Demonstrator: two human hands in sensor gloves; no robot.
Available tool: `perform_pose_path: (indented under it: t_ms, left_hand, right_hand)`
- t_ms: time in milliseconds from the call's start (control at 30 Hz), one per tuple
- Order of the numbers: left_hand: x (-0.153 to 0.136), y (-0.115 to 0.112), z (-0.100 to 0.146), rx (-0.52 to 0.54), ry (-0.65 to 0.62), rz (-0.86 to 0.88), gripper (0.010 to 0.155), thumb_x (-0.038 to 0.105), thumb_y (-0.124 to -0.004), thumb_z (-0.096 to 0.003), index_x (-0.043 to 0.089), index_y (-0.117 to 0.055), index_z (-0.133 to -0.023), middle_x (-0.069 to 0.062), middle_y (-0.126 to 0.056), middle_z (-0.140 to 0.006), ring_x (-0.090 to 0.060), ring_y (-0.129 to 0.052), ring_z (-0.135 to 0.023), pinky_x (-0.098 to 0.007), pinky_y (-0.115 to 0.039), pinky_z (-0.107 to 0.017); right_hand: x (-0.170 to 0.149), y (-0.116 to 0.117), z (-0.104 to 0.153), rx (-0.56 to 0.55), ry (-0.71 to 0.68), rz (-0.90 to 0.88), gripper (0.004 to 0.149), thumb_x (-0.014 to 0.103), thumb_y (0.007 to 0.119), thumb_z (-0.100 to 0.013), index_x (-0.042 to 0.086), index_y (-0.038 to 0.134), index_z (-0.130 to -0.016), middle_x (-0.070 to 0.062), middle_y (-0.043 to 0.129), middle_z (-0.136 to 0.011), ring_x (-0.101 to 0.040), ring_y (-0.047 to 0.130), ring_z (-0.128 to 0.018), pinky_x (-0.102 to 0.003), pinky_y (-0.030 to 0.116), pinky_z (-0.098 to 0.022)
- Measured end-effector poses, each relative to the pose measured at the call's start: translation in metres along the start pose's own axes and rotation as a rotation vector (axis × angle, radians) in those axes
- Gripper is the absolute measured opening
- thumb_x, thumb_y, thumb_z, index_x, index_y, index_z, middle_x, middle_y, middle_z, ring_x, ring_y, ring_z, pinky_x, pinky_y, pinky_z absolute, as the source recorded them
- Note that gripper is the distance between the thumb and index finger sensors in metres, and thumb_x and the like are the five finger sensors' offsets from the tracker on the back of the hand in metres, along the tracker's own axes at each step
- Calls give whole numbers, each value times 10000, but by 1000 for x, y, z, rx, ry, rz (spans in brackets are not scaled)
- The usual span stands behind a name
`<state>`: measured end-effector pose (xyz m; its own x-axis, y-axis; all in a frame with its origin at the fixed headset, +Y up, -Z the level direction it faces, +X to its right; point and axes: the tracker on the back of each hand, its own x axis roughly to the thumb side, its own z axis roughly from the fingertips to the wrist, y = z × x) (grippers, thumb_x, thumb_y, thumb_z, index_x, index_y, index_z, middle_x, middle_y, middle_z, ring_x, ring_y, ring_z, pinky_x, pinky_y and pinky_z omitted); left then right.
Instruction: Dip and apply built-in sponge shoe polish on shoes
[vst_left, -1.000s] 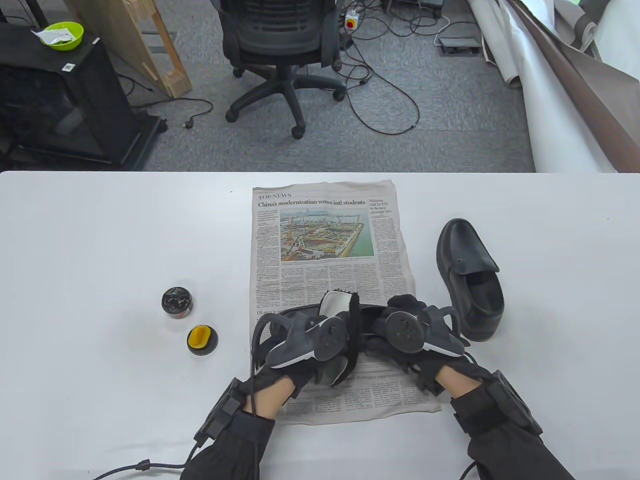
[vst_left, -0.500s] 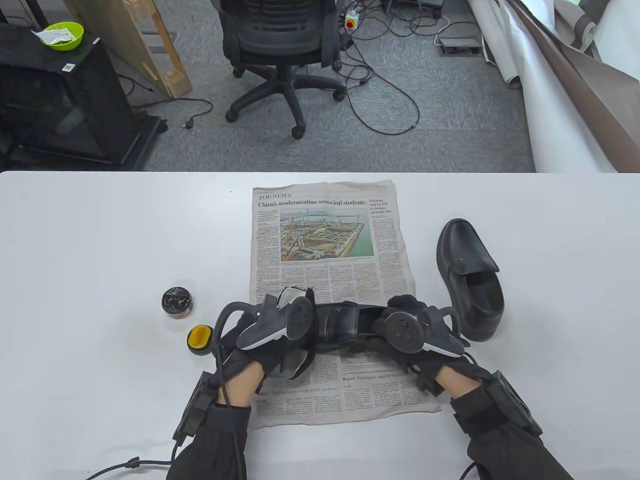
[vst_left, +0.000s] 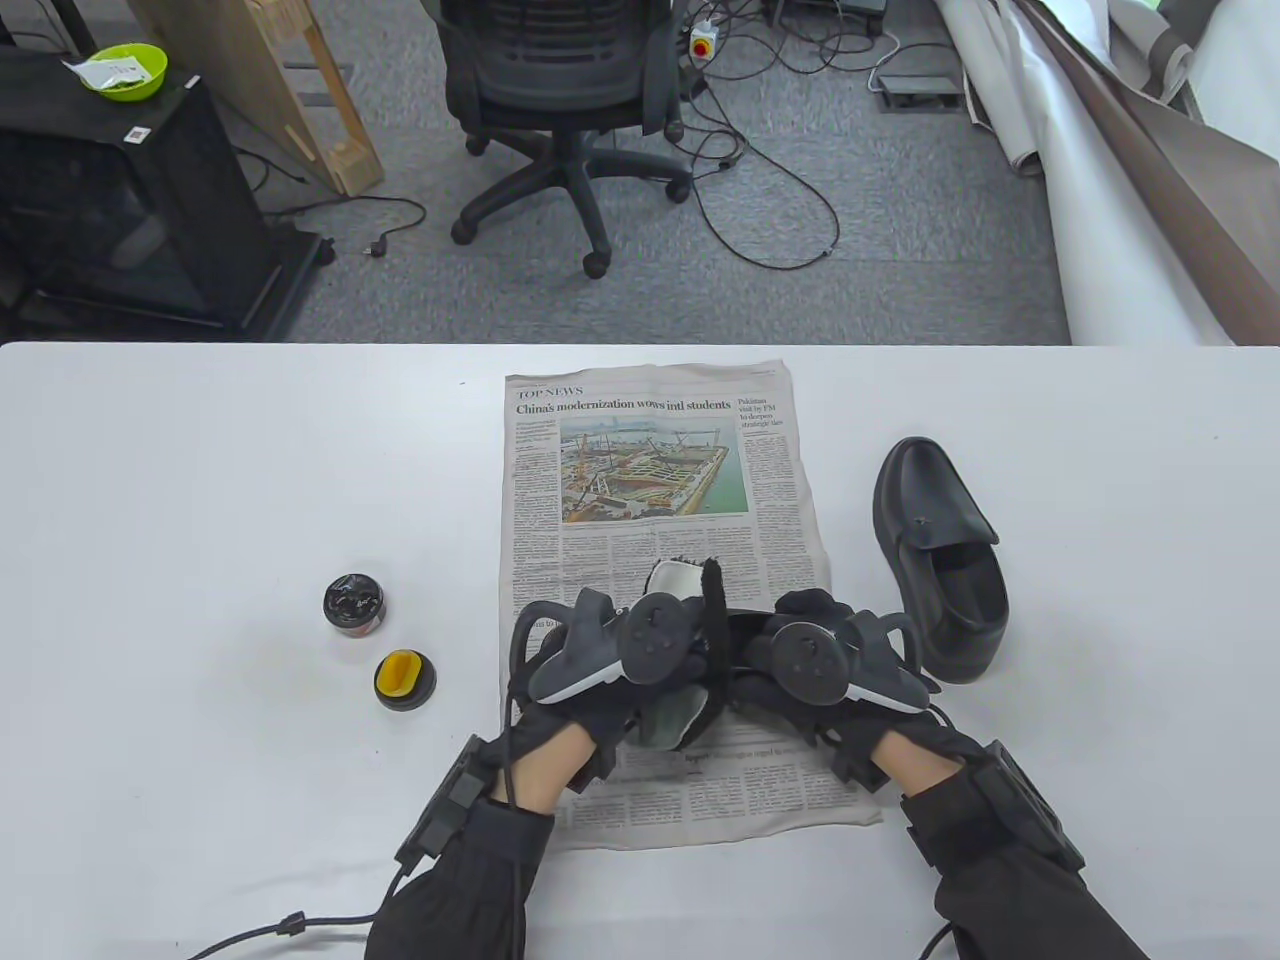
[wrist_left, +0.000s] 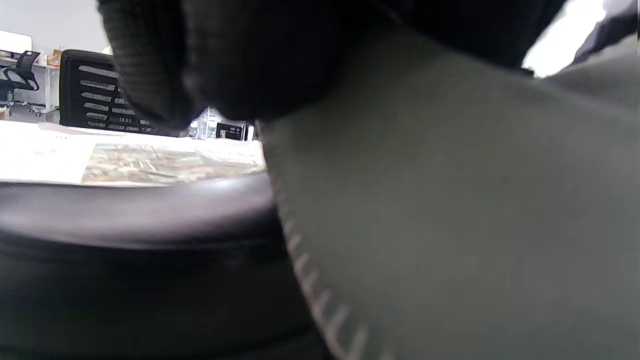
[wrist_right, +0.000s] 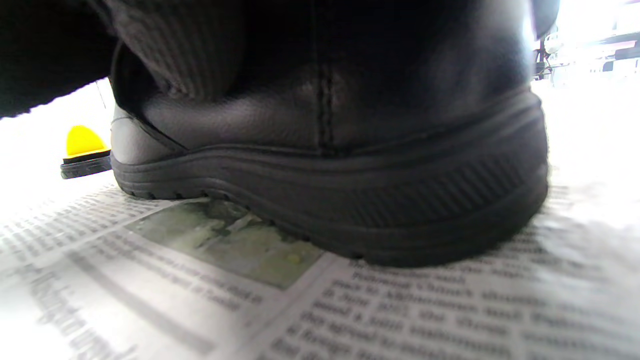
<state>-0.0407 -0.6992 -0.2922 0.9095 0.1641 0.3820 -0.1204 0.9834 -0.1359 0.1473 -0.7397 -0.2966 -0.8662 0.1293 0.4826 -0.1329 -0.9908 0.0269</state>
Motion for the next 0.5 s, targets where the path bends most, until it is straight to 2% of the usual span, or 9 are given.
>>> perform_pose_path:
  t_ms: [67, 167, 233, 333, 500]
  left_hand:
    - [1, -7, -5, -61, 1, -109, 582, 534, -799, -415, 332, -706, -952, 87, -995, -541, -49, -984, -210, -420, -876, -529]
    - [-4, -6, -6, -124, 38, -16, 572, 505, -822, -428, 301, -716, -951, 36, -999, -521, -91, -982, -192, -450, -862, -523]
    - [-10, -7, -5, -107, 46, -67, 570, 515, -812, -424, 311, -720, -948, 60, -1004, -515, -78, -987, -187, -442, -873, -516]
    - [-22, -7, -2, -158, 108, -52, 567, 504, -815, -430, 300, -721, -951, 35, -1005, -521, -90, -988, -191, -453, -867, -517]
    - [-47, -6, 3, -223, 225, -122, 566, 509, -822, -430, 310, -722, -950, 38, -1003, -520, -83, -988, -192, -448, -869, -516]
  right_hand:
    - [0, 0, 0, 0, -7, 1, 408, 579, 766, -360, 323, 888, -653, 58, 904, -754, -358, 656, -896, -559, 617, -704]
    - [0, 0, 0, 0, -6, 4, 408, 579, 765, -359, 323, 889, -651, 57, 906, -752, -359, 657, -895, -559, 616, -704]
    - [1, 0, 0, 0, -5, 5, 407, 579, 766, -359, 323, 889, -651, 57, 906, -751, -358, 657, -895, -559, 617, -703]
    - [1, 0, 0, 0, -5, 5, 408, 580, 766, -359, 324, 888, -652, 58, 906, -751, -357, 657, -896, -558, 616, -704]
    - [1, 0, 0, -1, 1, 5, 408, 580, 765, -358, 325, 889, -651, 62, 906, -751, -354, 657, -896, -558, 617, -704]
